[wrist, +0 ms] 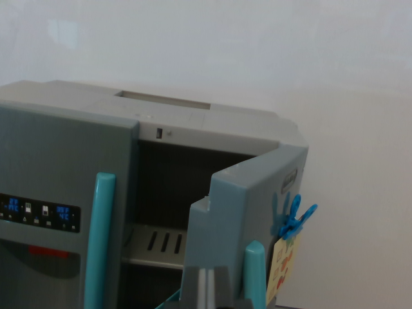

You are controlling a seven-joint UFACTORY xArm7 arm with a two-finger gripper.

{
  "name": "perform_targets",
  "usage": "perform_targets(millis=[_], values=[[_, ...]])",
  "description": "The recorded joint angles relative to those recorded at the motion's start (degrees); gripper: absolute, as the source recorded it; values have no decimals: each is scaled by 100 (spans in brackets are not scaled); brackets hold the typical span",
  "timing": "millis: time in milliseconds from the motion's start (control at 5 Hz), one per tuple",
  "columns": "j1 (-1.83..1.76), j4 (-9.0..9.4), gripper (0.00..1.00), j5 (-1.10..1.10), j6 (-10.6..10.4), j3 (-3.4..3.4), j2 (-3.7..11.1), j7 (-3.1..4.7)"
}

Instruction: Close fridge door

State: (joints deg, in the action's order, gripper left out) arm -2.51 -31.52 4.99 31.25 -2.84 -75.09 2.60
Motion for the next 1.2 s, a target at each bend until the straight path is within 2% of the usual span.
perform_targets(millis=[1000,1200], values=[[0,1,100,0,0,0,0,0],[0,89,100,0,0,10,1,0]])
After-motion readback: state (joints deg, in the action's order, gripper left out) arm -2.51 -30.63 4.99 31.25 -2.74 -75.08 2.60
